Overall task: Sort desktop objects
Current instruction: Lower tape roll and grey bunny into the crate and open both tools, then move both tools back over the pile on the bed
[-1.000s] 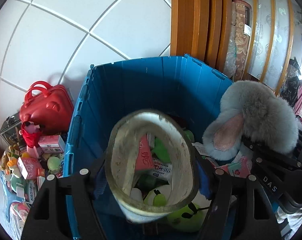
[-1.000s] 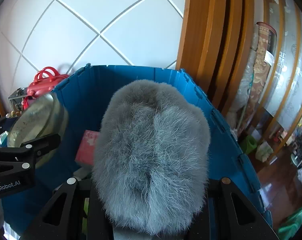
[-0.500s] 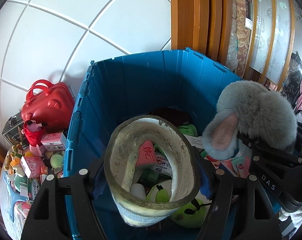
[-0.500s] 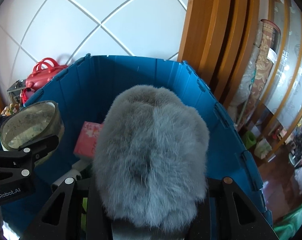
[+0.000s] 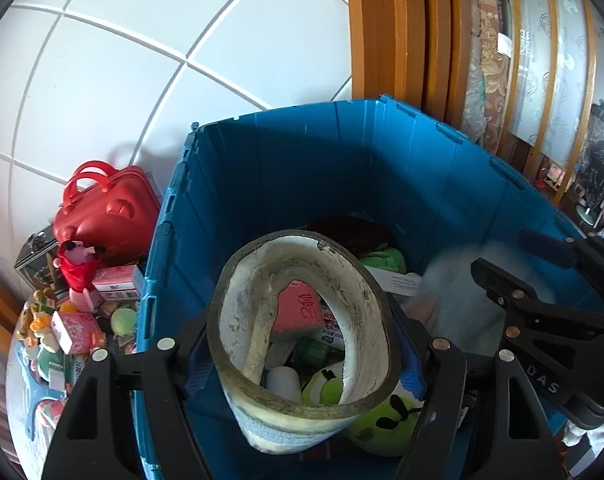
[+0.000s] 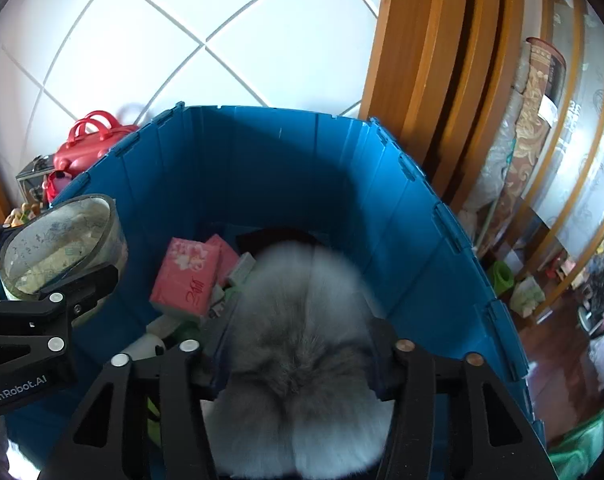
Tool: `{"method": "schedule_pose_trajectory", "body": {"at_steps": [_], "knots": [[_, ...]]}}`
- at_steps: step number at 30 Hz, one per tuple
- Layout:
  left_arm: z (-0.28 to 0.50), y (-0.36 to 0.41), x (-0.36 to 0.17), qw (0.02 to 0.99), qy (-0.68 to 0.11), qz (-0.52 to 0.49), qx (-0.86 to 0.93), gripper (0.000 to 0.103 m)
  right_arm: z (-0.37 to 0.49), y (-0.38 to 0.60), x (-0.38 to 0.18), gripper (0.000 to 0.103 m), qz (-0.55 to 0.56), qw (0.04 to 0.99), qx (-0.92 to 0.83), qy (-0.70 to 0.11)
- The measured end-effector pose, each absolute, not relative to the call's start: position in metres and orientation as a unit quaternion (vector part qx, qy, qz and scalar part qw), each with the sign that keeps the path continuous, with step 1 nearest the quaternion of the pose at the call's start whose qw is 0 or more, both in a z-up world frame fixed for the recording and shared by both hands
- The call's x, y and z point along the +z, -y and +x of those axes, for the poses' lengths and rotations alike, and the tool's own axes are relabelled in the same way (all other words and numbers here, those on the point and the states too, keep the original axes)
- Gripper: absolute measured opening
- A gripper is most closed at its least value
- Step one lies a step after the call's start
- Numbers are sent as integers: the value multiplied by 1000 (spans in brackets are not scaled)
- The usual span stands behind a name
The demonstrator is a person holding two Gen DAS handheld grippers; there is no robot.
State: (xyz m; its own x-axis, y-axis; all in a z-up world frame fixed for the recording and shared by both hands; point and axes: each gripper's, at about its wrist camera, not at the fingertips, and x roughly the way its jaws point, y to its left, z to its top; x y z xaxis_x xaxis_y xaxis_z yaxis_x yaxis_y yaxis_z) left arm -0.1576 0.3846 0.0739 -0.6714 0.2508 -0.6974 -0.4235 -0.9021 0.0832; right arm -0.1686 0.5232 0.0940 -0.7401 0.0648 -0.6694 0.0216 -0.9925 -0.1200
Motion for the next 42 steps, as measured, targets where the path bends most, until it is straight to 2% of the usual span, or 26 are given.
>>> {"method": "schedule_pose_trajectory", "body": {"at_steps": [2, 6, 10, 16, 18, 20, 23, 42], "knots": [[-157, -389, 72, 172, -137, -364, 905, 73, -168, -523, 95, 63, -359, 10, 931, 61], [-153, -390, 73, 165, -150, -351, 910, 73, -169, -522, 95, 65, -359, 10, 931, 61], [-152, -387, 75, 162, -147, -339, 915, 74, -167, -522, 95, 71, -357, 8, 932, 57], [-136, -388, 82, 135, -165, -277, 937, 74, -167, -523, 96, 72, -356, 8, 933, 56], [-130, -385, 87, 121, -162, -249, 947, 81, -166, -524, 97, 77, -354, 8, 934, 51], [-126, -380, 92, 129, -149, -234, 952, 84, -161, -526, 99, 92, -343, 12, 938, 44], [-126, -373, 95, 146, -126, -236, 952, 92, -154, -530, 98, 102, -333, 28, 941, 45], [-96, -322, 106, 163, -62, -238, 956, 93, -108, -510, 121, 103, -272, 0, 961, 47]]}}
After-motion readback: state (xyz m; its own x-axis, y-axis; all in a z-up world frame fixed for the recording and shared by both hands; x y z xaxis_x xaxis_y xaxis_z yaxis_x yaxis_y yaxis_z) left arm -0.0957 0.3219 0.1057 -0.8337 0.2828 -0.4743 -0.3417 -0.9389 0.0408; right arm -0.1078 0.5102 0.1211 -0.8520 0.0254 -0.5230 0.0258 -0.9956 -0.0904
